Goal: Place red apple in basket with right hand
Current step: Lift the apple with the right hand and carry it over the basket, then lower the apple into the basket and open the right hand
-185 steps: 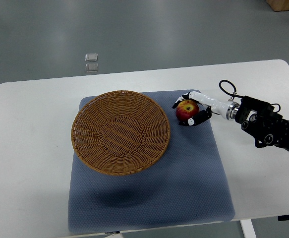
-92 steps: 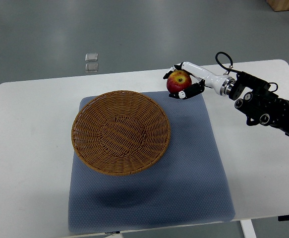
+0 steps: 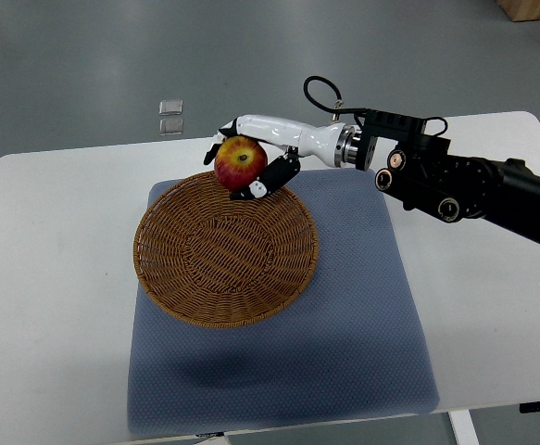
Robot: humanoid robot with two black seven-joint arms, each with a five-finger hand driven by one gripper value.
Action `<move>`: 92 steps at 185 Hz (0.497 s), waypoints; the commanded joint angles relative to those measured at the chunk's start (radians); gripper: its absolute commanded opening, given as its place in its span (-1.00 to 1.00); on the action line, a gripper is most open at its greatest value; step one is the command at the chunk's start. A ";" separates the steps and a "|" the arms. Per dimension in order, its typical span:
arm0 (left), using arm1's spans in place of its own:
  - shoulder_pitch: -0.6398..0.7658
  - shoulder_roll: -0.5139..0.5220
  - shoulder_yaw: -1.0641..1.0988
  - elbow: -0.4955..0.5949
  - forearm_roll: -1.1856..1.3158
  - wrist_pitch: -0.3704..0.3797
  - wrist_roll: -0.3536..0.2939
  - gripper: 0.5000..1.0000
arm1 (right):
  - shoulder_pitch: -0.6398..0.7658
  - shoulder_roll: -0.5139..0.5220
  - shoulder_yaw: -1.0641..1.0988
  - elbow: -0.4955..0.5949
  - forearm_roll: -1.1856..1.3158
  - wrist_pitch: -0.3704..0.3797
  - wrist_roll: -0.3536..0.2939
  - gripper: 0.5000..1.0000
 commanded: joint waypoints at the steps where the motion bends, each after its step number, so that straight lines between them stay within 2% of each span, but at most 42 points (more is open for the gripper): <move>1: 0.000 0.000 0.000 0.000 0.000 0.001 0.000 1.00 | -0.013 0.045 -0.065 -0.004 -0.044 0.002 0.007 -1.00; 26: 0.000 0.000 0.001 0.000 0.000 -0.001 0.000 1.00 | -0.049 0.086 -0.156 -0.027 -0.053 -0.010 0.002 -1.00; 73: 0.000 0.000 0.000 -0.001 0.000 0.001 0.000 1.00 | -0.057 0.094 -0.201 -0.041 -0.053 -0.049 -0.012 -1.00; 85: 0.000 0.000 0.000 -0.003 0.000 -0.001 0.000 1.00 | -0.059 0.097 -0.203 -0.042 -0.050 -0.050 -0.012 -0.61; 86: 0.000 0.000 0.000 -0.003 0.000 -0.001 0.000 1.00 | -0.059 0.098 -0.203 -0.041 -0.050 -0.050 -0.012 -0.52; 92: 0.000 0.000 0.000 -0.003 0.000 -0.001 0.000 1.00 | -0.059 0.098 -0.203 -0.041 -0.050 -0.050 -0.012 -0.52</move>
